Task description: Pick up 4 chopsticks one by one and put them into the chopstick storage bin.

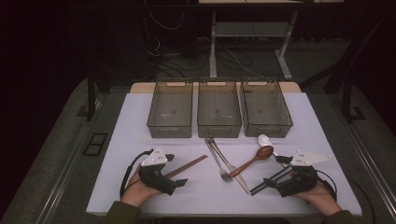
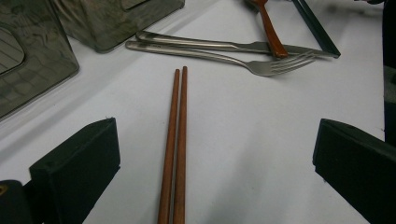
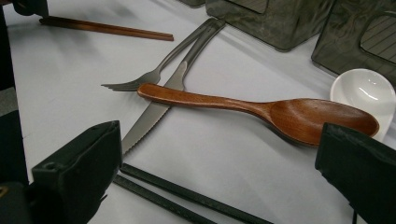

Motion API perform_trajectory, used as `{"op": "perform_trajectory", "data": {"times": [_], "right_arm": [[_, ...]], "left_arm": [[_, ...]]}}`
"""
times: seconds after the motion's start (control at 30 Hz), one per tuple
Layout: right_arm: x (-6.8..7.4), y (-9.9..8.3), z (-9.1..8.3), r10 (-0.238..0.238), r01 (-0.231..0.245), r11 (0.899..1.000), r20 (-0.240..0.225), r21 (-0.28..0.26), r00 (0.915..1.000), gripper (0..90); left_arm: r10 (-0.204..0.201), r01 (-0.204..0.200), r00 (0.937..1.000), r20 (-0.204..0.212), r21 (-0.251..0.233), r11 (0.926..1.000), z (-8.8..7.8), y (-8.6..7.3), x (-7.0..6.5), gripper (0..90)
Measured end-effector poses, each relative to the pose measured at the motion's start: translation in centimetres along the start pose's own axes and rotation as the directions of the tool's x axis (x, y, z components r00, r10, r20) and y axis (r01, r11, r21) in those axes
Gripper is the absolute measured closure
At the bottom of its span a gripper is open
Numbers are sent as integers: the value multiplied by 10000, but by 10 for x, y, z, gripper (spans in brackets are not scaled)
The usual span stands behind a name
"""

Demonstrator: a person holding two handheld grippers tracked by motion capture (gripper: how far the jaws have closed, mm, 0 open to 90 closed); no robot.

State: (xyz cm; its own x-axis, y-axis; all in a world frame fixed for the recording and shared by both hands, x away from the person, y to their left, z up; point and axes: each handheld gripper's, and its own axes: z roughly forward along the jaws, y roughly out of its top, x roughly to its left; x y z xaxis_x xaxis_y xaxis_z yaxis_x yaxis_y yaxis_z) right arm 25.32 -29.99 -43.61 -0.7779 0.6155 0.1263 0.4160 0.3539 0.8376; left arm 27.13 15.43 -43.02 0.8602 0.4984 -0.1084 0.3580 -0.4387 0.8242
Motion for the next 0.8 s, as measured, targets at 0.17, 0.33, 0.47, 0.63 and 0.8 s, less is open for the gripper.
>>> {"op": "perform_trajectory", "data": {"times": [0.17, 0.33, 0.47, 0.63, 0.8], "right_arm": [[-1, 0, 0, 27, -27, 10000, -10, 37, 10000, 6], [-3, 1, -1, -16, 17, 9998, -36, 201, 10000, 6], [-3, 1, -3, -141, 147, 9989, -126, 450, 9998, 7], [-4, 3, -6, -201, 211, 9979, -157, 619, 9997, 66], [-6, 2, -7, -236, 260, 9962, -290, 831, 9993, 147]], "left_arm": [[-51, 51, 10000, 40, -71, 10000, -1, 0, 1, 0], [-88, 88, 10000, -7, -68, 9999, -2, 1, 1, 0], [-47, 47, 10000, -38, -3, 10000, -2, 0, 0, 0], [-7, 7, 10000, -20, 45, 10000, -4, -2, 0, 0], [-26, 26, 10000, 30, 3, 10000, -4, -2, 0, 0]]}}
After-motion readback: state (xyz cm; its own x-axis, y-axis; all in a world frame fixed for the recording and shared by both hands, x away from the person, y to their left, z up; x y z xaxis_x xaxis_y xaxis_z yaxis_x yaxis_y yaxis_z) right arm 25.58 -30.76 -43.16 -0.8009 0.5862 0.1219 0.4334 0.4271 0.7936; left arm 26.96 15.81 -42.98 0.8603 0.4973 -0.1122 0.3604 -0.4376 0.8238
